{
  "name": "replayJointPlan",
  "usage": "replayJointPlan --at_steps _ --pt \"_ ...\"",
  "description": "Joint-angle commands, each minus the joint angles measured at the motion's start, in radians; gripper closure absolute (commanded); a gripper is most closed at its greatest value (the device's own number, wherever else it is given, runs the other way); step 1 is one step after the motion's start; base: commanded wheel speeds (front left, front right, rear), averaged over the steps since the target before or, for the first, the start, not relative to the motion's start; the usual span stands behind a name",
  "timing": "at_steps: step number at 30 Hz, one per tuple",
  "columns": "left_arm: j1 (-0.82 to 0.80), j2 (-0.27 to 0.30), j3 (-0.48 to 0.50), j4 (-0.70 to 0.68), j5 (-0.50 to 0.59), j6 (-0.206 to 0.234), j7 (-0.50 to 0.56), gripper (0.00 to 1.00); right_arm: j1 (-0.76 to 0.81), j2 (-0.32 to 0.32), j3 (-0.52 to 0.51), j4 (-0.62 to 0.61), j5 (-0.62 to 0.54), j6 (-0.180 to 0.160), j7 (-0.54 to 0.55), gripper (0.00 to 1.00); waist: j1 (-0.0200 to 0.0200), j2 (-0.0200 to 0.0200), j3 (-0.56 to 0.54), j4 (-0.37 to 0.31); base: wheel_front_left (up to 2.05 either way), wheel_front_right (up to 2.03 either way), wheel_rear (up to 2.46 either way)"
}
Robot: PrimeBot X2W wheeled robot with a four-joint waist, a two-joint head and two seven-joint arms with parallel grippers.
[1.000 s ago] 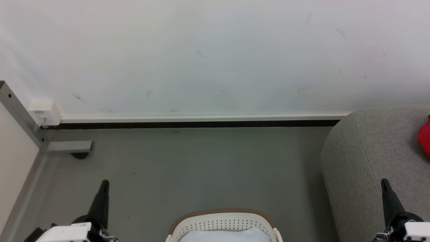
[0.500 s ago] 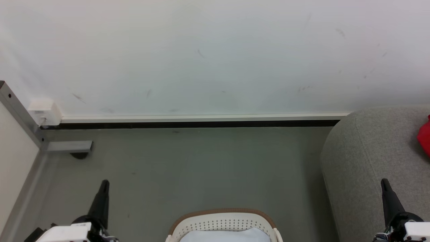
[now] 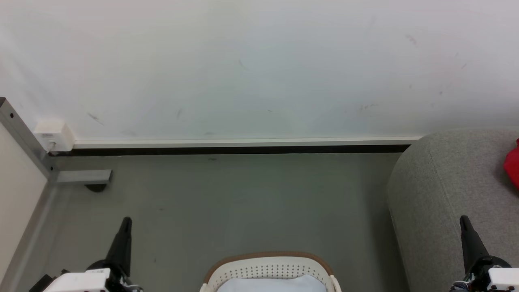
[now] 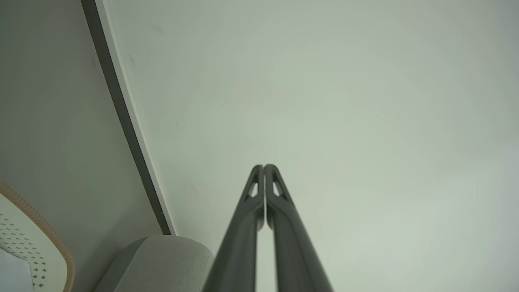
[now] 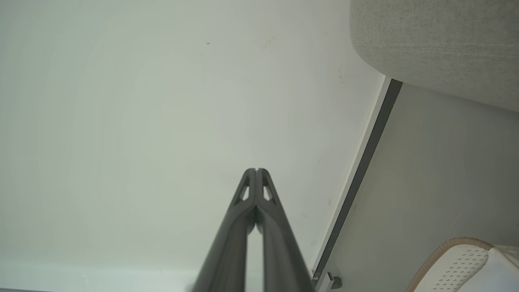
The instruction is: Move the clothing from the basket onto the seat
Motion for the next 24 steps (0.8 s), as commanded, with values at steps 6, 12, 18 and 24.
replayJointPlan --at_steps 6,12,18,24 --pt "-0.009 0.002 0.002 -0.003 -0.014 -0.005 0.004 1.0 -0.012 -0.006 -0.004 -0.005 0.001 -0.002 0.003 1.0 0.0 0.0 0.0 0.0 0.0 0.0 0.0" --pt "-0.009 0.002 0.002 -0.003 -0.014 -0.005 0.004 1.0 -0.012 -0.006 -0.004 -0.005 0.001 -0.002 0.003 1.0 0.0 0.0 0.0 0.0 0.0 0.0 0.0" --pt "-0.009 0.002 0.002 -0.003 -0.014 -0.005 0.004 1.0 -0.012 -0.006 -0.004 -0.005 0.001 -0.002 0.003 1.0 0.0 0.0 0.0 0.0 0.0 0.0 0.0" --pt "-0.009 0.002 0.002 -0.003 -0.014 -0.005 0.004 1.0 -0.012 -0.006 -0.004 -0.005 0.001 -0.002 0.003 1.0 0.0 0.0 0.0 0.0 0.0 0.0 0.0"
